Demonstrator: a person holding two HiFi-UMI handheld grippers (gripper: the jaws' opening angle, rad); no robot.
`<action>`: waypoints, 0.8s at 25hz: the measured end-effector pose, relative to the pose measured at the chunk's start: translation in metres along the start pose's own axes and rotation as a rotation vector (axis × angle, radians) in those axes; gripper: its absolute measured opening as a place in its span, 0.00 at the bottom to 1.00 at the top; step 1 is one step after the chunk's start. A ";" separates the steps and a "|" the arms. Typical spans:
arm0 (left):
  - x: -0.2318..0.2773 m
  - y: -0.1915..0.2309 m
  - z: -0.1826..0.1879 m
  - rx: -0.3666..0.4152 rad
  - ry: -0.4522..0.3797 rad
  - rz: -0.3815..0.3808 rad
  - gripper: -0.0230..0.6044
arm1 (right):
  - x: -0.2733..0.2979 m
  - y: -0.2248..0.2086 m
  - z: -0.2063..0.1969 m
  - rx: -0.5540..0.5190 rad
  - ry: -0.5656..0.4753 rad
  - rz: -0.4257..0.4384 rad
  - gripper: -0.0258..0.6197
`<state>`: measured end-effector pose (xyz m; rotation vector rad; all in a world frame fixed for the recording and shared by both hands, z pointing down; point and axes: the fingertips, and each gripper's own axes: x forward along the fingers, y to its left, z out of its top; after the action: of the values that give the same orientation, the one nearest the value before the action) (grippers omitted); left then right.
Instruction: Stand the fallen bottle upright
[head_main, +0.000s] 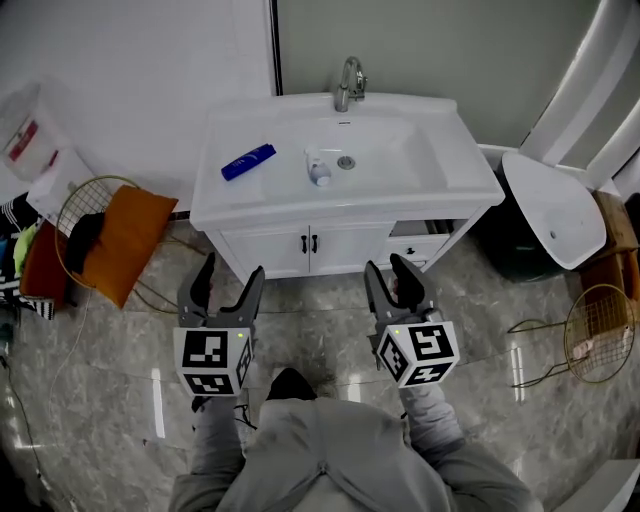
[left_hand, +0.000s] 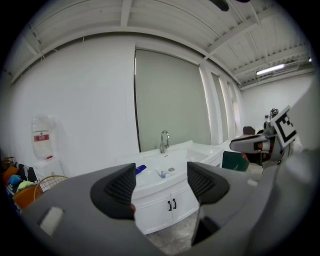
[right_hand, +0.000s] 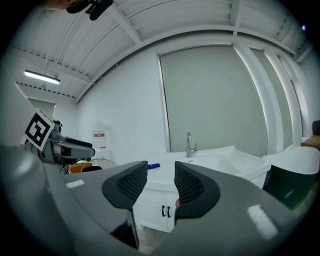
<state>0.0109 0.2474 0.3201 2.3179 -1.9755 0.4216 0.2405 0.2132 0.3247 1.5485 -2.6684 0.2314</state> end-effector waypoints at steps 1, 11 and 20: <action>0.008 0.005 0.000 -0.001 0.001 0.002 0.60 | 0.010 0.000 -0.001 0.002 0.003 0.006 0.28; 0.135 0.082 -0.005 0.033 0.037 -0.038 0.60 | 0.137 -0.015 0.002 -0.001 0.012 -0.036 0.28; 0.267 0.160 -0.024 0.076 0.153 -0.166 0.60 | 0.267 -0.011 0.011 0.011 0.048 -0.113 0.28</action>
<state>-0.1128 -0.0305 0.3898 2.3907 -1.7124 0.6491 0.1170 -0.0229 0.3460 1.6682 -2.5383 0.2745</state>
